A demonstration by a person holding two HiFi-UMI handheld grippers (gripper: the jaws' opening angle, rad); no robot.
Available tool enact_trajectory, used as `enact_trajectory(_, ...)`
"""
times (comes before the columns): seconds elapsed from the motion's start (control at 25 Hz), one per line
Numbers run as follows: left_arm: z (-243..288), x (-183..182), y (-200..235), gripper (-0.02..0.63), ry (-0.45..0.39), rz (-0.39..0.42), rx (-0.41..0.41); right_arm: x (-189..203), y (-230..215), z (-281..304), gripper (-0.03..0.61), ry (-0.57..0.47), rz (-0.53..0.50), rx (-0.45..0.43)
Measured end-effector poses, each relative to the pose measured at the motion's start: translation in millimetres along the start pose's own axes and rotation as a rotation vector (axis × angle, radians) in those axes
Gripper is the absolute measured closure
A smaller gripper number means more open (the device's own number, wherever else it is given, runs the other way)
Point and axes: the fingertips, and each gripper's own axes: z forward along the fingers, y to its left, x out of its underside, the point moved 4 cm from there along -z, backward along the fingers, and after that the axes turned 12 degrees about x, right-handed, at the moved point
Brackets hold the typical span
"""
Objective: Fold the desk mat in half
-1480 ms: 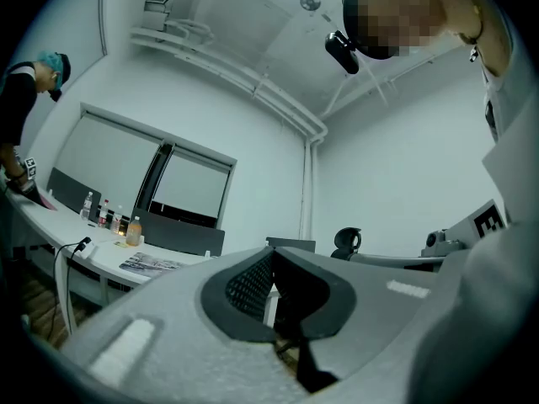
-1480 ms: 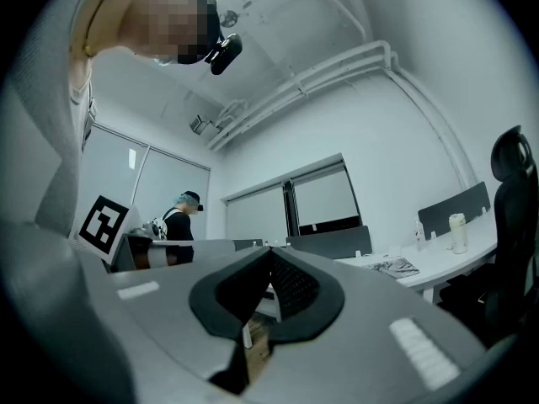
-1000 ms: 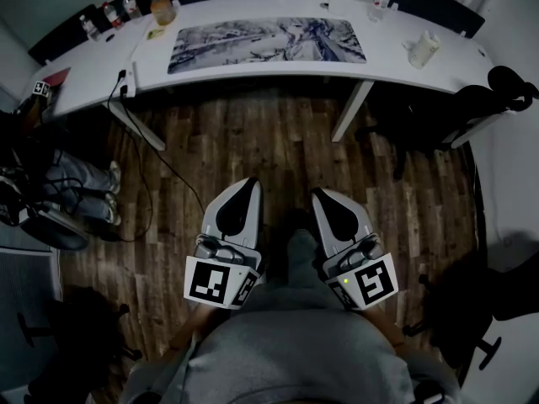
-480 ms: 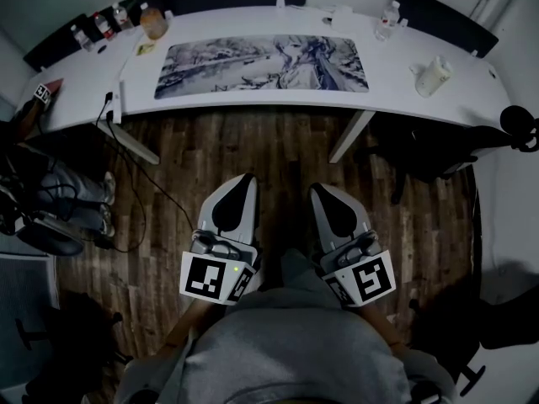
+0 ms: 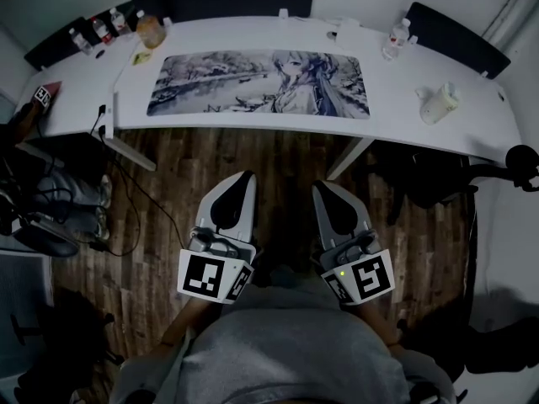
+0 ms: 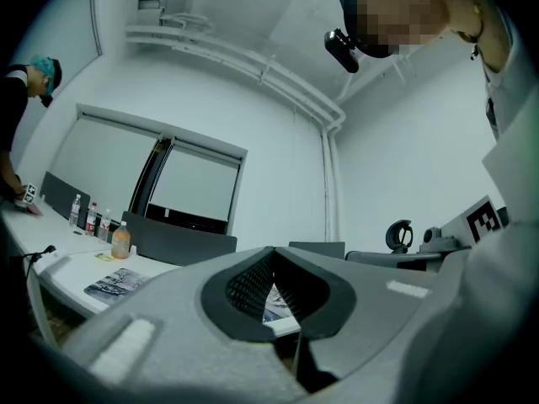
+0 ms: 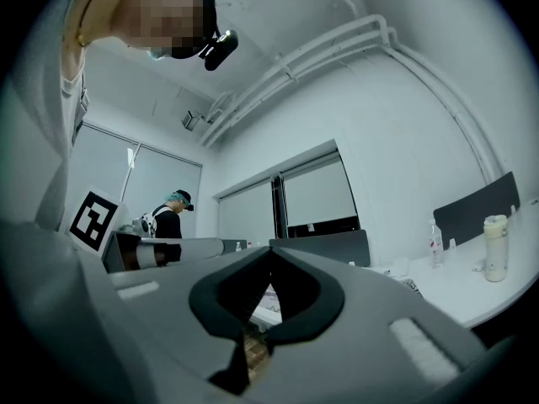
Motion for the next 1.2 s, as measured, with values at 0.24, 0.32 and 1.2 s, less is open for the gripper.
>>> enact_trajectory(0.24,25.2,0.6,7.2,0.616,0.0,0.02,-0.008,-1.2,-13.2,24.6,0.577,-0.001,0.026,-0.033)
enact_trajectory(0.32,28.1,0.3,11.2,0.616,0.004,0.018,-0.014,-1.9,-12.0,29.5,0.577,0.006,0.04,-0.037)
enact_trajectory(1.2,50.4,4.8,27.5,0.617,0.01,0.023,-0.035,4.4,-38.6,44.7,0.577,-0.013,0.02,-0.027)
